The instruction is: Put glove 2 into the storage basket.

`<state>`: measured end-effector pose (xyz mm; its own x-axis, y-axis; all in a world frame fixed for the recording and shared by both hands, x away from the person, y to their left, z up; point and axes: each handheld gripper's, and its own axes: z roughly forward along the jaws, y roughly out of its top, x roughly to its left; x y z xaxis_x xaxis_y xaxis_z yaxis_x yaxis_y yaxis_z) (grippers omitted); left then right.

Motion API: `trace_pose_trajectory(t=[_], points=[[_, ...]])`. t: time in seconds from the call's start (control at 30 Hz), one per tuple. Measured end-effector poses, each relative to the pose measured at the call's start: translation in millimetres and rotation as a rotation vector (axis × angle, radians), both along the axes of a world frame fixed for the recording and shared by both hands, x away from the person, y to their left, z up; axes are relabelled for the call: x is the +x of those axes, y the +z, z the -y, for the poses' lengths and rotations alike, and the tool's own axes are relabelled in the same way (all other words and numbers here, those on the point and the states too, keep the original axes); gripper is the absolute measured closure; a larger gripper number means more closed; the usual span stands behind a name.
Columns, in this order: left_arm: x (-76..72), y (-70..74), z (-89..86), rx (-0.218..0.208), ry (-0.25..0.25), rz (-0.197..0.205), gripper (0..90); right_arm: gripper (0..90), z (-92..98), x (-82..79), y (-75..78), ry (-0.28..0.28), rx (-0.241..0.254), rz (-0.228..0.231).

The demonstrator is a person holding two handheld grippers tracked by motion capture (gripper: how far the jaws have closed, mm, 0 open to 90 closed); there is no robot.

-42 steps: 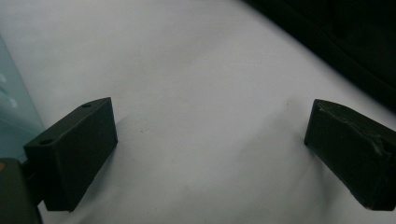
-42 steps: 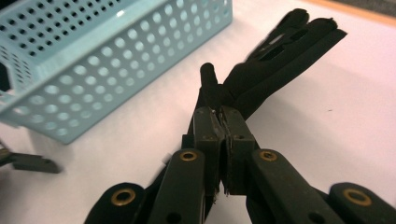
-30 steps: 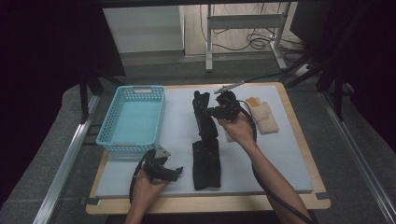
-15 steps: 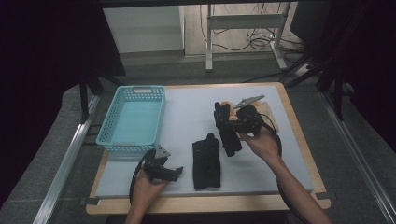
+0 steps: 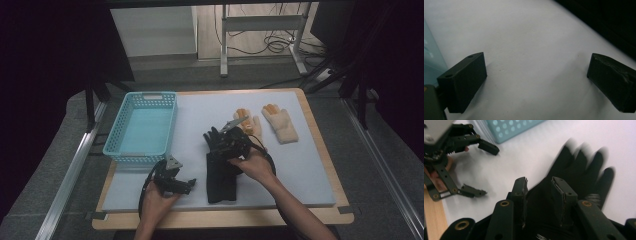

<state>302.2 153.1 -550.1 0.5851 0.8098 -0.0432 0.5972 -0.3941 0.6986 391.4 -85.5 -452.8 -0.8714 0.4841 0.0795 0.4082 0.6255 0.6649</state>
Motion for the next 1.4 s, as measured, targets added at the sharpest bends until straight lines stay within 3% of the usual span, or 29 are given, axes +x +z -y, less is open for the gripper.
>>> trace_pose_trajectory(t=[0.17, 0.23, 0.37, 0.47, 0.7, 0.87, 0.97, 1.1, 1.23, 1.27, 1.4], points=[[0.1, 0.0, -0.1, 0.0, 0.0, 0.0, 3.1, 63.7, 9.5, 10.3, 7.1, -0.034, -0.016, 0.027], [0.1, 0.0, 0.0, -0.001, 0.0, 0.0, 3.1, 63.7, 22.9, 18.8, 1.8, -0.059, -0.019, 0.028], [0.0, -0.1, 0.1, -0.002, 0.001, -0.001, 3.1, 61.5, 29.5, 25.8, -8.1, -0.057, -0.013, 0.02], [0.0, 0.0, 0.0, 0.0, 0.001, -0.002, 3.1, 58.2, 26.9, 30.6, -19.6, -0.039, -0.004, 0.003], [0.0, 0.0, 0.1, -0.001, 0.001, -0.002, 3.1, 54.0, 7.3, 33.5, -49.2, -0.007, -0.081, 0.023], [0.0, 0.0, 0.2, 0.001, 0.001, -0.003, 3.1, 76.9, 9.5, 34.5, -58.3, 0.005, -0.04, -0.022], [0.1, 0.1, 0.1, 0.003, -0.002, -0.003, 3.1, 86.6, 7.7, 30.0, -57.1, -0.01, -0.057, -0.002], [0.1, 0.1, -0.1, 0.004, -0.001, -0.004, 3.1, 87.9, 6.7, 25.5, -51.2, -0.022, -0.071, 0.022], [0.3, 0.0, -0.1, 0.002, 0.0, -0.002, 3.1, 88.0, 14.9, 18.3, -31.7, -0.034, -0.022, 0.005], [0.2, 0.0, 0.0, 0.0, 0.0, -0.002, 3.0, 88.0, 18.9, 10.9, -18.7, -0.045, -0.012, 0.016], [0.1, 0.0, 0.2, 0.0, 0.001, -0.001, 3.1, 88.0, 22.7, -1.5, -1.0, -0.056, -0.006, 0.026]])
